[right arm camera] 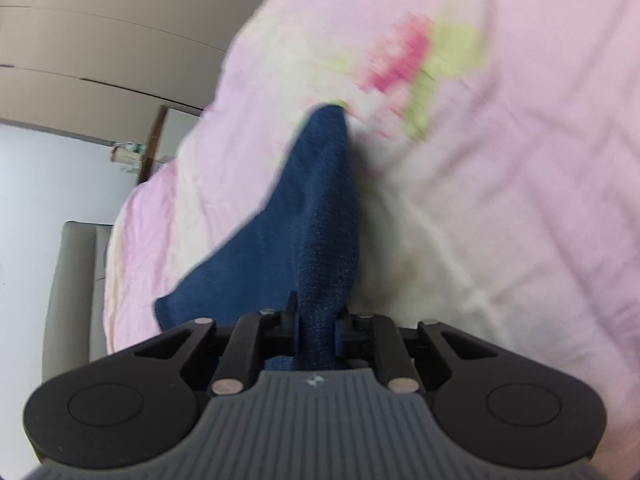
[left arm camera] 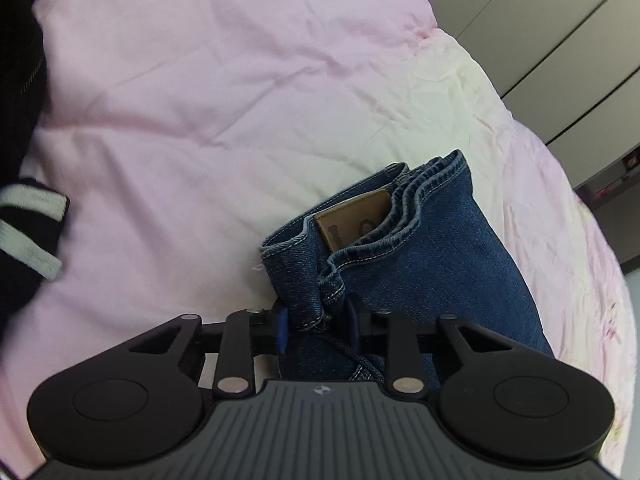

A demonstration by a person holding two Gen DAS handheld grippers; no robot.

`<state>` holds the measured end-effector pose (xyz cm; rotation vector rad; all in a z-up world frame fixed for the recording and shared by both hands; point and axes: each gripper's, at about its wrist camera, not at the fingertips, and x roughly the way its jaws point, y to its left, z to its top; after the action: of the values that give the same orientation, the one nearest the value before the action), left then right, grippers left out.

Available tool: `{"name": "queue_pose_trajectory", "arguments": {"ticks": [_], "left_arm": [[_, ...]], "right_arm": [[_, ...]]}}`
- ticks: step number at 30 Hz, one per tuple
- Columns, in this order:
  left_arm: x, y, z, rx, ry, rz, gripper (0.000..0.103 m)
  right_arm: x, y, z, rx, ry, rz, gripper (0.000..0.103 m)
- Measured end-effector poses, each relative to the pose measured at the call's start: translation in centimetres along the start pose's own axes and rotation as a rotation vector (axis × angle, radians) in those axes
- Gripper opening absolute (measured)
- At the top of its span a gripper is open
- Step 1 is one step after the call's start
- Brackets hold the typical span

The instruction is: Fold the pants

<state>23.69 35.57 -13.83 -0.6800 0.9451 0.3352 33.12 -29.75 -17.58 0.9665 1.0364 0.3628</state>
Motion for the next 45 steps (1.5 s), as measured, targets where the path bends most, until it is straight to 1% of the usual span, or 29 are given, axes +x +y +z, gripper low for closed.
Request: {"name": "queue_pose_trajectory", "arguments": {"ticks": [3, 5, 7, 9, 11, 13, 15, 17, 19, 21, 22, 24, 26, 27, 29, 31, 35, 39, 40, 41, 42, 44, 45], "left_arm": [[-1.1, -1.8, -0.3, 0.012, -0.01, 0.043, 0.025], [-1.8, -3.5, -0.9, 0.01, -0.007, 0.05, 0.024], [-2.5, -5.4, -2.2, 0.012, -0.002, 0.042, 0.023], [-3.4, -8.6, -4.4, 0.04, -0.006, 0.047, 0.023], [-4.3, -11.9, -7.3, 0.061, -0.012, 0.051, 0.023], [-5.0, -15.3, -10.7, 0.089, -0.011, 0.05, 0.023], [-5.4, -18.7, -14.4, 0.14, 0.002, 0.056, 0.023], [-5.6, -20.7, -17.6, 0.181, 0.017, 0.047, 0.023], [-5.2, -22.2, -20.3, 0.231, 0.049, 0.045, 0.023], [-4.5, -23.0, -22.0, 0.28, 0.066, 0.064, 0.023], [-4.2, -23.1, -22.6, 0.304, 0.059, 0.082, 0.023], [-3.6, -23.0, -22.6, 0.35, 0.066, 0.105, 0.024], [-3.0, -22.5, -22.1, 0.348, 0.1, 0.1, 0.027], [-2.9, -22.4, -21.9, 0.357, 0.114, 0.098, 0.03], [-3.4, -22.4, -21.5, 0.376, 0.117, 0.1, 0.039], [-4.7, -22.6, -21.5, 0.391, 0.114, 0.094, 0.043], [-6.7, -23.4, -21.5, 0.439, 0.105, 0.114, 0.045], [-9.1, -24.6, -21.2, 0.544, 0.038, 0.101, 0.044], [-9.6, -25.2, -20.9, 0.575, 0.029, 0.076, 0.043], [-9.8, -25.8, -20.7, 0.613, 0.027, 0.032, 0.043], [-10.1, -26.5, -20.4, 0.644, 0.031, -0.018, 0.043], [-10.3, -27.9, -20.3, 0.709, 0.045, -0.119, 0.039], [-10.4, -28.8, -20.5, 0.757, 0.047, -0.172, 0.039]], "right_arm": [[-1.9, 3.4, 1.3, -0.049, -0.016, 0.001, 0.008], [-3.2, 5.2, 2.3, -0.082, -0.015, -0.006, 0.008], [-4.9, 6.5, 3.4, -0.128, -0.027, -0.024, 0.008], [-7.0, 6.8, 4.8, -0.153, -0.042, -0.048, 0.008], [-10.0, 5.9, 6.4, -0.163, -0.057, -0.083, 0.008], [-13.3, 4.4, 7.8, -0.184, -0.07, -0.136, 0.008], [-15.9, 2.9, 9.0, -0.188, -0.08, -0.187, 0.008], [-18.4, 1.4, 10.2, -0.189, -0.094, -0.241, 0.008], [-20.8, 0.0, 11.2, -0.199, -0.11, -0.292, 0.008], [-22.5, -1.1, 12.0, -0.212, -0.123, -0.336, 0.008], [-23.1, -1.7, 12.2, -0.215, -0.126, -0.36, 0.008], [-23.3, -3.0, 12.3, -0.207, -0.12, -0.388, 0.008], [-23.0, -4.0, 12.0, -0.197, -0.119, -0.407, 0.008], [-22.6, -4.2, 11.7, -0.2, -0.121, -0.417, 0.008], [-22.0, -4.4, 11.4, -0.201, -0.125, -0.429, 0.008], [-21.8, -4.2, 11.0, -0.208, -0.126, -0.434, 0.008], [-21.9, -2.5, 10.1, -0.24, -0.13, -0.422, 0.008], [-22.0, -0.5, 9.3, -0.266, -0.128, -0.401, 0.009], [-22.0, -0.1, 9.2, -0.275, -0.13, -0.402, 0.009], [-22.0, 0.3, 9.0, -0.282, -0.131, -0.402, 0.009], [-22.0, 0.5, 8.9, -0.285, -0.131, -0.402, 0.009], [-22.0, 0.8, 8.7, -0.285, -0.132, -0.409, 0.009], [-22.0, 0.8, 8.7, -0.284, -0.133, -0.413, 0.009]]}}
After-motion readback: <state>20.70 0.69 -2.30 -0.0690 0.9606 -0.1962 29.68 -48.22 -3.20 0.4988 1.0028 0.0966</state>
